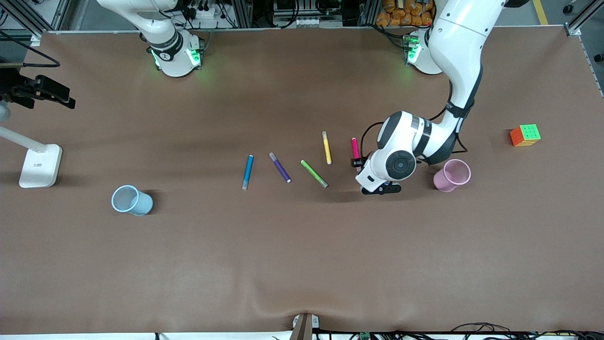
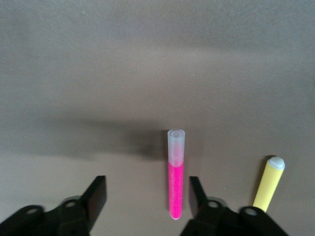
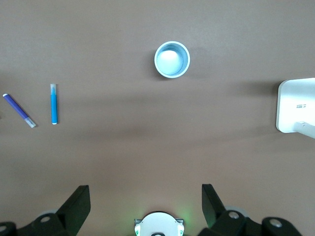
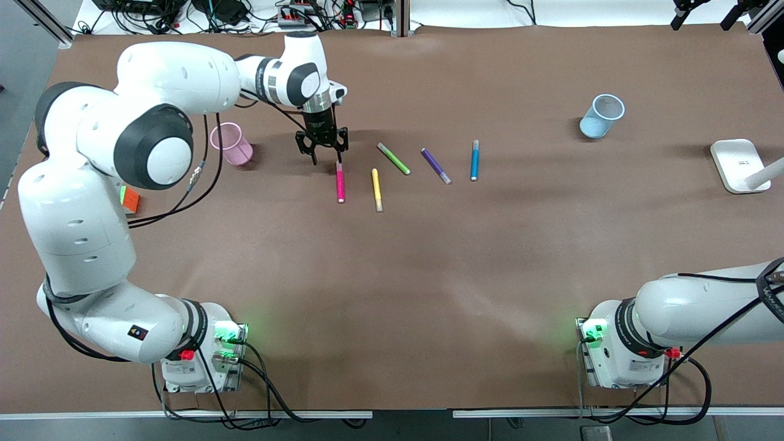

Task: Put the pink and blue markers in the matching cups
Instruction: 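Lower the left gripper over the pink marker and close on it, then lift the pink marker with the left gripper while the right gripper reaches the blue marker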

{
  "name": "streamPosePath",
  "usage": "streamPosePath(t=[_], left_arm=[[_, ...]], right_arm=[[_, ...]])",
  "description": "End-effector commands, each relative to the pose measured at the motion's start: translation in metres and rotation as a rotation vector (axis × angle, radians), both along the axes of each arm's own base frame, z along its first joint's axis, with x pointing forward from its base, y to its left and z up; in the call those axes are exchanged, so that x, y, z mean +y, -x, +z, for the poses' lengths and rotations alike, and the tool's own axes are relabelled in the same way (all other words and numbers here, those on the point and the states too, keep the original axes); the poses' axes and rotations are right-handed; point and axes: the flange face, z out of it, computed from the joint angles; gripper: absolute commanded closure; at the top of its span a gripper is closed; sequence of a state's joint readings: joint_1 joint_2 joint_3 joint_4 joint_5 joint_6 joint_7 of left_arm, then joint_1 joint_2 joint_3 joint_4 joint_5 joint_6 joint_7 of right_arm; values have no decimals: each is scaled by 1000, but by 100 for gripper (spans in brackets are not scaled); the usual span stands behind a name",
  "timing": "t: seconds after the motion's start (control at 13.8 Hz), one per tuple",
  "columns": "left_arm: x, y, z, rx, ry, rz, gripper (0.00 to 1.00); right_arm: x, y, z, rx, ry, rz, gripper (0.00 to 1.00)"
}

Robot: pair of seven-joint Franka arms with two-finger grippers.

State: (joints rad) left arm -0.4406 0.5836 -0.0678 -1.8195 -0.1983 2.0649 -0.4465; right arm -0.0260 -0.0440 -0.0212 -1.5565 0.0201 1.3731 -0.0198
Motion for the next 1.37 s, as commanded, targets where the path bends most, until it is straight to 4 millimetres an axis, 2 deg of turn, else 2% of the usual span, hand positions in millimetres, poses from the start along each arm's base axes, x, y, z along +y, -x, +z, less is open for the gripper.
streamPosePath(t=[0.0, 0.22, 0.29, 0.51, 0.58, 0.79, 0.87, 1.01, 1.16, 1.3], left_arm=[[-11, 5, -11, 1, 35, 83, 38], [-21, 8, -21, -7, 45, 120, 39], [-19, 9, -30, -3, 38, 127, 39], [-17, 9, -35, 2, 34, 129, 44], [-18, 10, -38, 5, 31, 127, 51], [-15, 7, -38, 1, 30, 132, 93], [-13, 5, -35, -3, 32, 137, 100], [-10, 0, -22, -17, 33, 168, 100], [-8, -13, 0, -46, 45, 185, 100], [14, -29, 31, -44, 49, 205, 100]], right_arm=[[3, 0, 2, 3, -11, -4, 0], [3, 0, 2, 3, -11, -4, 0], [3, 0, 3, 1, -11, -2, 0], [3, 0, 2, 3, -11, -2, 0], [3, 0, 2, 3, -11, -4, 0], [4, -3, 0, 5, -11, -1, 0], [4, -2, 0, 6, -11, -1, 0], [3, -2, 0, 6, -11, -4, 0], [1, -5, -4, 8, -11, -9, 0], [9, -11, -11, 18, -14, 7, 0]])
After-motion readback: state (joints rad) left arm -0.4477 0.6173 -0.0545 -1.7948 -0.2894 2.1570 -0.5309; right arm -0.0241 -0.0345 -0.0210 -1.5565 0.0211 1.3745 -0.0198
